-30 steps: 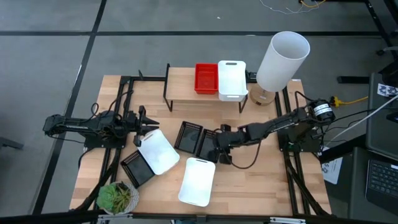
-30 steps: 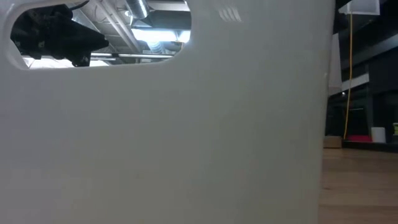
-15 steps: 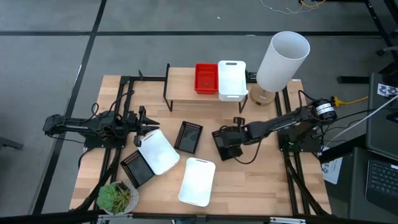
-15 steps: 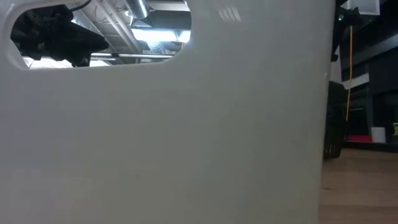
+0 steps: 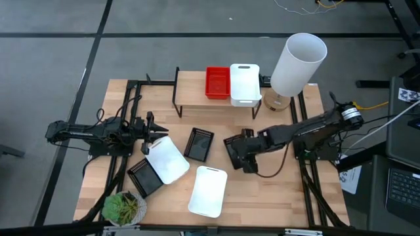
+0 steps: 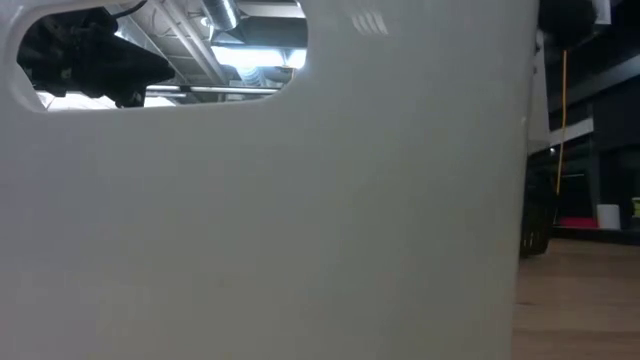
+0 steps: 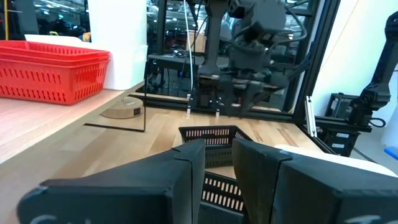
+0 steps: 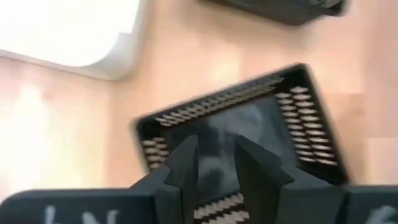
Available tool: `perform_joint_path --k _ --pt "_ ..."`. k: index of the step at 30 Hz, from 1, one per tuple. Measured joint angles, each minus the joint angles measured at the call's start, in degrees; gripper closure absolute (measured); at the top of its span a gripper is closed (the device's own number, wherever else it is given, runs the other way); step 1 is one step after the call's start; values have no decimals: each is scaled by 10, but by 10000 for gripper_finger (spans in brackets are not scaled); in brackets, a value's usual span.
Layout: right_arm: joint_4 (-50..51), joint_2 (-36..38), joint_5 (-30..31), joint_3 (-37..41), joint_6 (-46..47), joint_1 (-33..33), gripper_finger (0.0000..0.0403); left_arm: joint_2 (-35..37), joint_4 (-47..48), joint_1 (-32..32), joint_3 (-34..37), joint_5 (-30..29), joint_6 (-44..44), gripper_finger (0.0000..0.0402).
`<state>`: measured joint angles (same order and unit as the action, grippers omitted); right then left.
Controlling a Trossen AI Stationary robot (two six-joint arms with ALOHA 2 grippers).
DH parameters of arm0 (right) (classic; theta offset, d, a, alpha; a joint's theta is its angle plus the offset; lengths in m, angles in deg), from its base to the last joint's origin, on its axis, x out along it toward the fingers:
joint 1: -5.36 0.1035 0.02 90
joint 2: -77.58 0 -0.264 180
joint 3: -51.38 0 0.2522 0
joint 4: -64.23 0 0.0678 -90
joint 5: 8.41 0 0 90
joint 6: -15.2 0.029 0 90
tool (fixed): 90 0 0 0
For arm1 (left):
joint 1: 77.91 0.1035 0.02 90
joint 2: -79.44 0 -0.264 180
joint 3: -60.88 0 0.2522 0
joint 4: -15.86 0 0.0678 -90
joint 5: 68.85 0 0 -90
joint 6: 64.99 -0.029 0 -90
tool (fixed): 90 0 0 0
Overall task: Stack baskets on shelf by color
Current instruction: Put the bottom right black bin on the shelf
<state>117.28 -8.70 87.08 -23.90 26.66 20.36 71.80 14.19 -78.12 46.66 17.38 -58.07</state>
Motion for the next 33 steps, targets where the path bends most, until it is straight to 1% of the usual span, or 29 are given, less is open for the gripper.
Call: perform_joint_path --k 5,7,13,17,23,26,33 --pt "16 0 -74 0 21 25 299 0 4 0 0 0 0 328" --pt "24 -1 -89 0 42 34 299 0 4 0 0 0 0 328" --pt "26 -2 -93 0 63 55 299 0 4 0 0 0 0 328" --pt "31 -23 -92 0 61 61 299 0 4 0 0 0 0 328" --pt "36 -68 -90 0 16 61 299 0 4 0 0 0 0 327" --pt "36 -77 -65 0 11 61 299 0 4 0 0 0 0 327" --pt "38 -77 -49 0 -6 60 299 0 4 0 0 0 0 327"
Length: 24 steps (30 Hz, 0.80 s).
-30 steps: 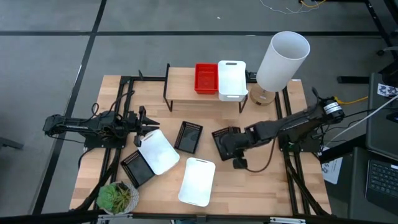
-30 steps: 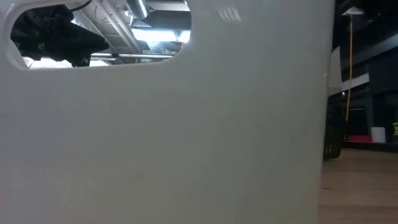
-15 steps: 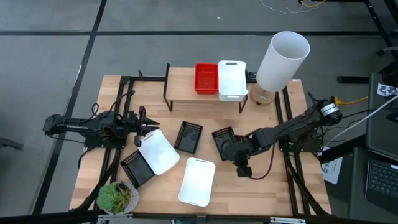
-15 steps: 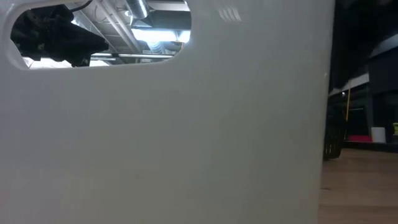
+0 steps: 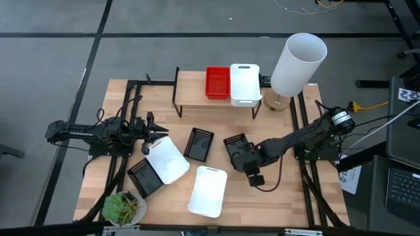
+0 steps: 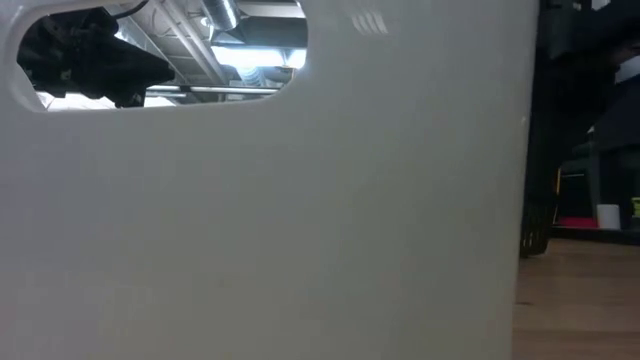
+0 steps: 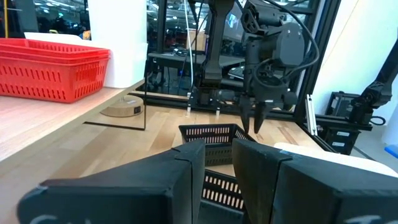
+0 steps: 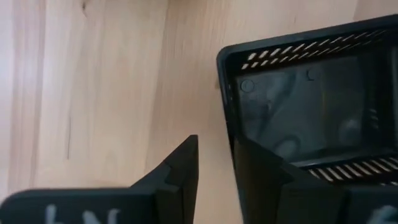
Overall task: Stack baskets on shelf by color
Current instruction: Put the bottom right black bin on the shelf
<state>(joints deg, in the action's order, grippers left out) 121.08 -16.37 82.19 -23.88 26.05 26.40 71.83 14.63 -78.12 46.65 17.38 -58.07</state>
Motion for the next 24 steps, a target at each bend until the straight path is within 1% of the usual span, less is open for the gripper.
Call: perform_joint_path --k 5,6,10,15,19,21,22,24 --pt "19 0 53 0 -10 0 299 0 0 0 0 0 0 327" --pt "24 -2 57 0 -11 0 299 0 0 0 0 0 0 327" --pt "26 -19 39 0 -9 0 299 0 1 0 0 0 0 327" --pt "27 -52 42 0 -9 1 299 0 5 0 0 0 0 327" --pt "24 -59 50 0 -6 1 302 0 5 0 0 0 0 327" --pt "14 -59 49 0 19 1 316 0 5 0 0 0 0 327" --pt "12 -59 43 0 41 1 330 0 5 0 0 0 0 327" --pt "11 -59 30 0 82 0 373 0 5 0 0 0 0 327"
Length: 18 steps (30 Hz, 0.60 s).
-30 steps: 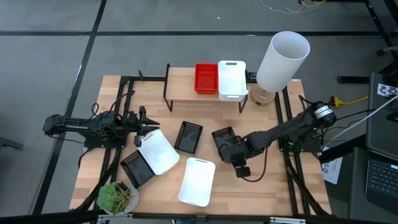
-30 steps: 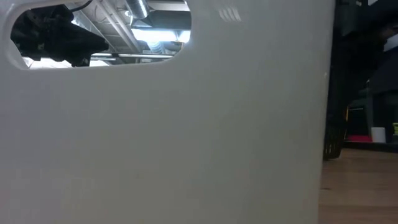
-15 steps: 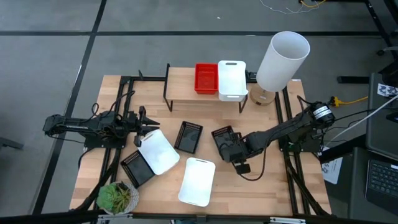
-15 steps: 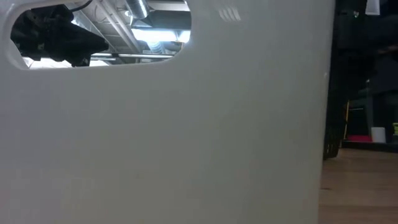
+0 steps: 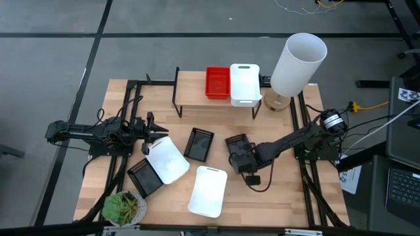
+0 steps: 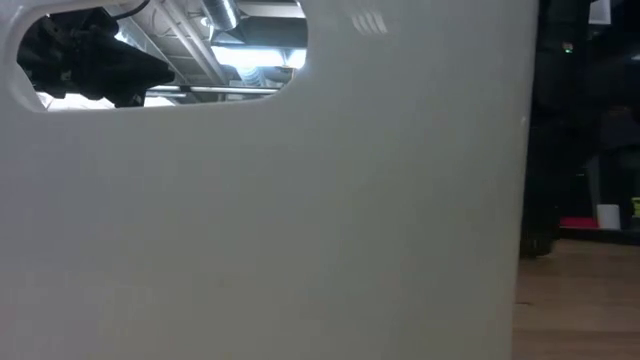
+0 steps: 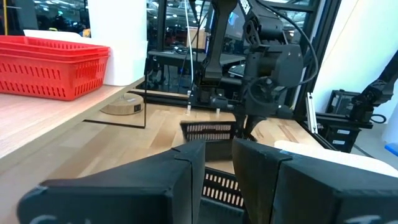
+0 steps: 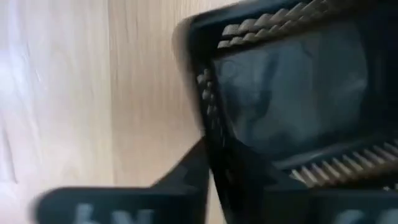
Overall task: Stack baskets on shelf by color
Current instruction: Put the bottom right black bin on the shelf
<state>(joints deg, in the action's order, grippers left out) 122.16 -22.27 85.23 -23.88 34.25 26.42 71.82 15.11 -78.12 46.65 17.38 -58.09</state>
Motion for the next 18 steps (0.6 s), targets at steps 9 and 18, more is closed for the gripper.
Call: perform_joint_path --k 9,18 --pt "116 3 -3 -92 47 14 400 0 0 0 0 0 0 327" --pt "174 5 86 -272 -49 5 401 0 0 0 0 0 0 327"
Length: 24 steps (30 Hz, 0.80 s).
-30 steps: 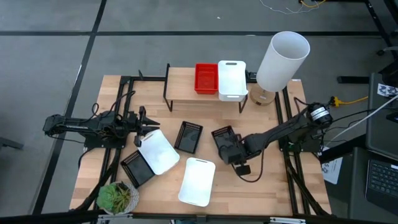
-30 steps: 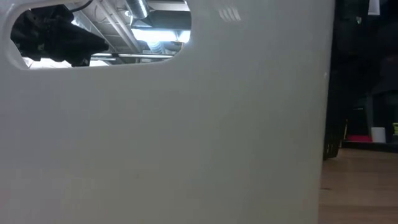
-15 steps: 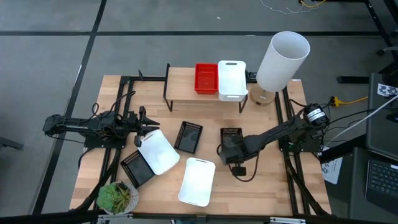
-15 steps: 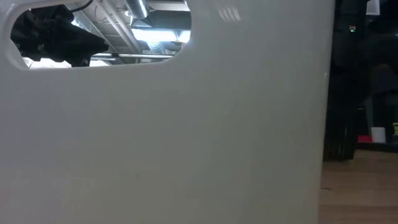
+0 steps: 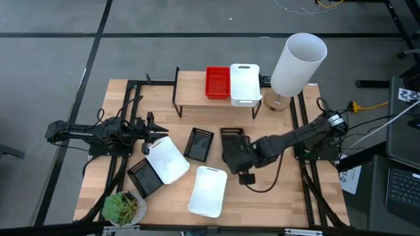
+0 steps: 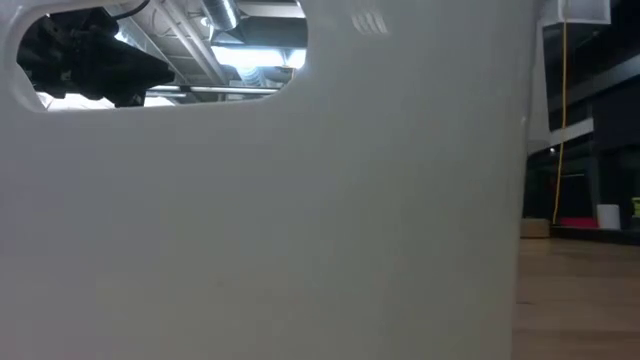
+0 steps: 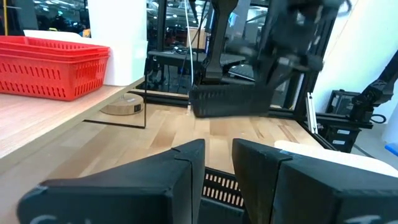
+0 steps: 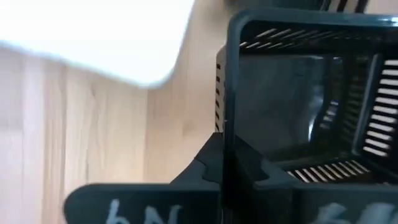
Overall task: Stack baskets on shelf by color
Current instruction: Put the bottom right black bin on the shelf
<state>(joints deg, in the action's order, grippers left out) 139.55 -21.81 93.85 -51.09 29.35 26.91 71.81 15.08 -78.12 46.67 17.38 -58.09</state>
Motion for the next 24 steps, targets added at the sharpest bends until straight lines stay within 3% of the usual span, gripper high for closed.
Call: perform_joint_path --k 4,8,11,15,18,21,24 --pt "-100 0 6 -52 -131 -39 401 0 0 0 0 0 0 327" --pt "-261 0 4 -87 -268 -90 402 0 0 0 0 0 0 327" --pt "-380 -13 -37 -110 -346 -138 402 0 0 0 0 0 0 327" --pt "-464 -69 -110 -174 -402 -192 402 0 -1 0 0 0 0 327" --pt "-447 -131 -118 -259 -428 -222 402 0 -1 0 0 0 0 327" --pt "-347 -184 -110 -346 -430 -246 403 0 -1 0 0 0 0 327" --pt "-233 -220 -25 -416 -417 -263 403 0 -1 0 0 0 0 328"
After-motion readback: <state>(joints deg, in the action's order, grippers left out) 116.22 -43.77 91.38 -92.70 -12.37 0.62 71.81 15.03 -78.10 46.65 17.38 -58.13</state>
